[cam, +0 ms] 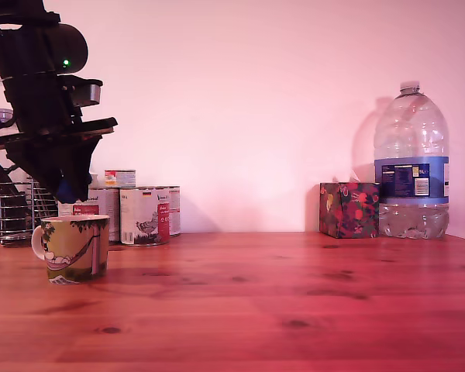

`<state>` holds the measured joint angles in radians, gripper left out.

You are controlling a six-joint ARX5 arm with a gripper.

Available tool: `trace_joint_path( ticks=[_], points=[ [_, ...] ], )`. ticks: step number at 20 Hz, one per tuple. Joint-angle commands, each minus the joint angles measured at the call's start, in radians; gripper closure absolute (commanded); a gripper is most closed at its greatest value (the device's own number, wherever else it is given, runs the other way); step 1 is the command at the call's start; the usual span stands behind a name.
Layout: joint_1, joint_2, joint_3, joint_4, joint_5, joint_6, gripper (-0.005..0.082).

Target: Pick up the coffee capsules from the table one by one and drop them inside the nearest coffee cup

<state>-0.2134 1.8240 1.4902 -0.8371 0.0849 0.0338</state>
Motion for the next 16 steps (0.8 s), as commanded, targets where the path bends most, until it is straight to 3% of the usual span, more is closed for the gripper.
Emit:
trace_joint_path(
  ticks=[1, 10, 11, 12, 13, 14, 16],
  points=[
    [0.002, 0.034, -0.002, 0.000, 0.000, 0.005, 0.0573],
    [0.005, 0.034, -0.002, 0.005, -0.035, 0.020, 0.0565],
    [0.007, 0.034, -0.002, 0.016, -0.034, 0.024, 0.0517],
    [0.007, 0.034, -0.002, 0.028, -0.035, 0.031, 0.0367],
    [0.009, 0.034, -0.002, 0.043, -0.040, 0.031, 0.0161],
    [0.009, 0.034, -0.002, 0.053, -0.044, 0.026, 0.0032],
    [0.009, 0.034, -0.002, 0.061, -0.044, 0.027, -0.0014]
  ],
)
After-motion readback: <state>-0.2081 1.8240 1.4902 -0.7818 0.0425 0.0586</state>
